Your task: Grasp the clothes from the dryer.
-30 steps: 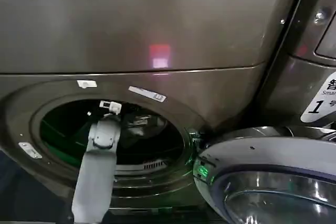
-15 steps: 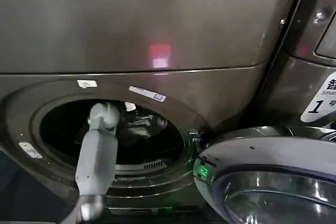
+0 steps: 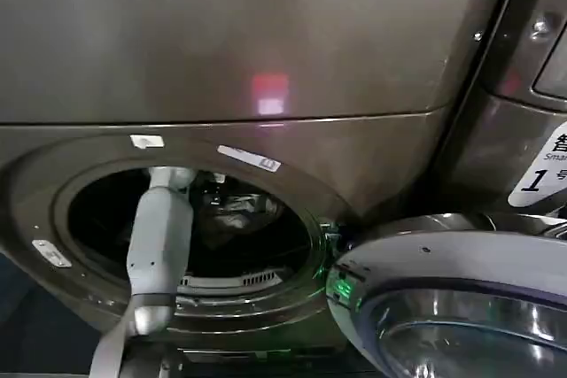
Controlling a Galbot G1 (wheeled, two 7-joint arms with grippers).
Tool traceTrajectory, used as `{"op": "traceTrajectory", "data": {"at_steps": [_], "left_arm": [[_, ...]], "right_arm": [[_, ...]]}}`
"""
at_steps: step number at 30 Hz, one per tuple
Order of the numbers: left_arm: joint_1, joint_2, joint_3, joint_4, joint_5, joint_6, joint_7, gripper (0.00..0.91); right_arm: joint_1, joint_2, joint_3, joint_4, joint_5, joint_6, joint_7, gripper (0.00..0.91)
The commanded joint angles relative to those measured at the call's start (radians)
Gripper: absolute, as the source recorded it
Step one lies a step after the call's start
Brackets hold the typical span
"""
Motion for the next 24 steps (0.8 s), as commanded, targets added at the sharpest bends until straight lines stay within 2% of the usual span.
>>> {"op": "traceTrajectory", "data": {"at_steps": [1,9,24], "left_arm": [[-0.023,0.001,0.001,0.137,-0.046,0.011,0.034,0.907],[-0.035,0.017,0.007,0.23,-0.117,0.061,0.016,0.907],[-0.052,0.033,-0.012,0.347,-0.124,0.072,-0.037,0.907]], "right_arm": [[0.003,0.002,-0.009,0.0,-0.004,0.004,-0.002,0.907],[0.015,0.005,-0.025,0.004,-0.013,0.008,-0.002,0.907],[0.025,0.005,-0.043,0.009,-0.023,0.011,-0.002,0.907]]}}
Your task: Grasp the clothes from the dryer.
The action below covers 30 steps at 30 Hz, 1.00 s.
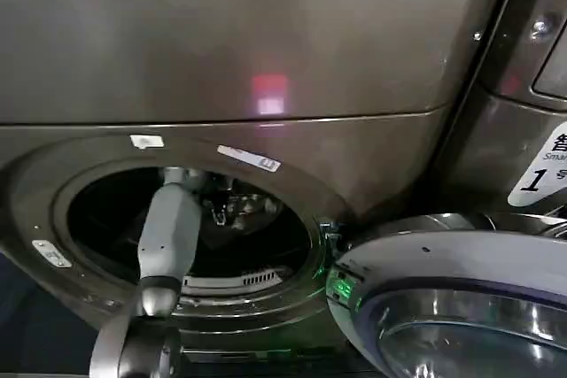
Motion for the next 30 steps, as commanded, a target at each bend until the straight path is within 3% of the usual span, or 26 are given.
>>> {"op": "traceTrajectory", "data": {"at_steps": [1,3,4,5,7,24,30], "left_arm": [[-0.01,0.005,-0.004,0.106,-0.019,0.01,-0.019,0.907],[-0.012,0.007,-0.003,0.119,-0.027,0.01,-0.02,0.842],[-0.012,0.008,-0.003,0.121,-0.026,0.009,-0.019,0.592],[-0.014,0.01,-0.004,0.129,-0.033,0.009,-0.02,0.159],[-0.019,0.012,-0.005,0.15,-0.041,0.004,-0.022,0.011],[0.007,0.012,-0.017,0.043,-0.075,0.045,-0.077,0.0],[0.037,0.017,0.004,-0.062,-0.165,0.044,-0.248,0.0]], "right_arm": [[0.003,0.004,-0.005,0.004,-0.001,0.0,0.001,0.907],[0.002,0.004,-0.004,0.005,-0.001,0.0,0.001,0.907],[0.001,0.004,-0.004,0.005,-0.001,0.0,0.001,0.907],[0.0,0.004,-0.001,0.005,-0.001,0.0,0.001,0.907],[-0.002,0.003,0.001,0.005,-0.001,0.0,0.001,0.907],[0.001,0.002,-0.003,-0.004,-0.033,0.0,-0.01,0.907],[0.008,0.006,-0.015,0.005,-0.061,-0.007,-0.03,0.907]]}}
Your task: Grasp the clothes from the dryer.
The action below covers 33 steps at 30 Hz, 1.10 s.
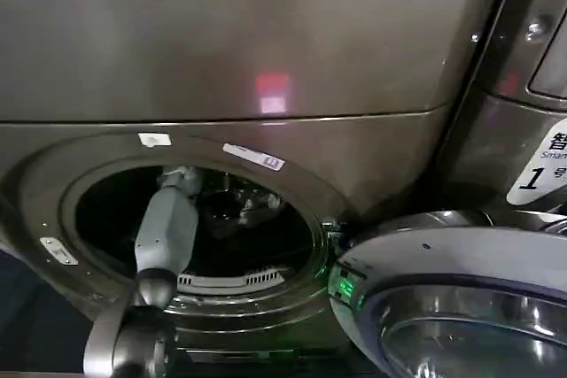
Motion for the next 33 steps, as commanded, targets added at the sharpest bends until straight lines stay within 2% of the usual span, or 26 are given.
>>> {"op": "traceTrajectory", "data": {"at_steps": [1,5,8,10,13,17,22,33], "left_arm": [[0.032,0.002,0.02,-0.154,-0.117,0.024,-0.254,0.0],[0.035,-0.001,0.057,-0.197,-0.185,0.121,-0.44,0.0],[0.041,-0.015,0.064,-0.244,-0.228,0.257,-0.57,0.0],[0.046,-0.023,0.06,-0.273,-0.273,0.302,-0.635,0.0],[0.069,-0.03,0.063,-0.331,-0.437,0.389,-0.716,0.0],[0.118,-0.039,0.061,-0.416,-0.612,0.468,-0.843,0.0],[0.188,-0.045,0.057,-0.493,-0.855,0.527,-1.056,0.0],[0.291,-0.086,0.044,-0.593,-1.132,0.531,-1.291,0.0]], "right_arm": [[0.002,0.004,-0.007,0.009,-0.035,-0.015,-0.024,0.907],[0.002,0.004,-0.012,0.011,-0.045,-0.023,-0.033,0.907],[0.008,0.01,-0.026,0.021,-0.054,-0.035,-0.033,0.907],[0.01,0.012,-0.029,0.023,-0.055,-0.033,-0.032,0.907],[0.01,0.014,-0.022,0.046,-0.054,-0.088,-0.03,0.907],[0.006,0.014,-0.038,0.037,-0.047,-0.007,-0.031,0.907],[0.013,0.01,-0.039,0.03,-0.051,-0.004,-0.023,0.907],[0.023,0.011,-0.049,0.034,-0.05,0.001,-0.013,0.907]]}}
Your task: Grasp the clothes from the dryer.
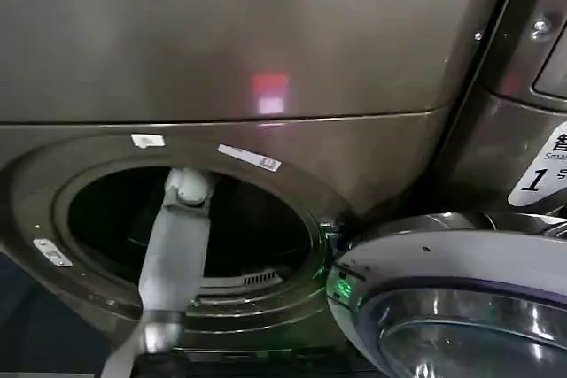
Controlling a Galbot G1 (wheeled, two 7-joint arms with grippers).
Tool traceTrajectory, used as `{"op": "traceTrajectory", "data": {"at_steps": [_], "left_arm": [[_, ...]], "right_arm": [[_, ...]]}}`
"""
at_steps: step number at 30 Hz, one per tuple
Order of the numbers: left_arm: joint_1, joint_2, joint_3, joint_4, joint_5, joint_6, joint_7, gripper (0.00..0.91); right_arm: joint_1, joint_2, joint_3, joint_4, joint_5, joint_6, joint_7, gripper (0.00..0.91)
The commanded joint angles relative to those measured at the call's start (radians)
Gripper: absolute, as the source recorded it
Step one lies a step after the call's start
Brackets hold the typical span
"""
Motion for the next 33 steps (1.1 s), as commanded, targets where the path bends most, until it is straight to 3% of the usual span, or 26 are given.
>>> {"op": "traceTrajectory", "data": {"at_steps": [1,11,16,33], "left_arm": [[0.094,-0.021,-0.005,-0.116,-0.368,0.066,-0.298,0.0],[0.104,-0.018,-0.002,-0.119,-0.403,0.068,-0.286,0.0],[0.11,-0.016,-0.001,-0.123,-0.399,0.065,-0.281,0.0],[0.111,-0.01,0.003,-0.115,-0.38,0.056,-0.26,0.0]], "right_arm": [[-0.001,0.001,-0.001,0.0,0.001,0.012,0.003,0.907],[-0.013,0.007,0.008,0.001,0.007,0.017,0.0,0.907],[-0.012,0.01,0.024,0.032,0.061,-0.055,0.021,0.907],[-0.011,0.003,0.033,0.026,0.029,-0.053,0.039,0.907]]}}
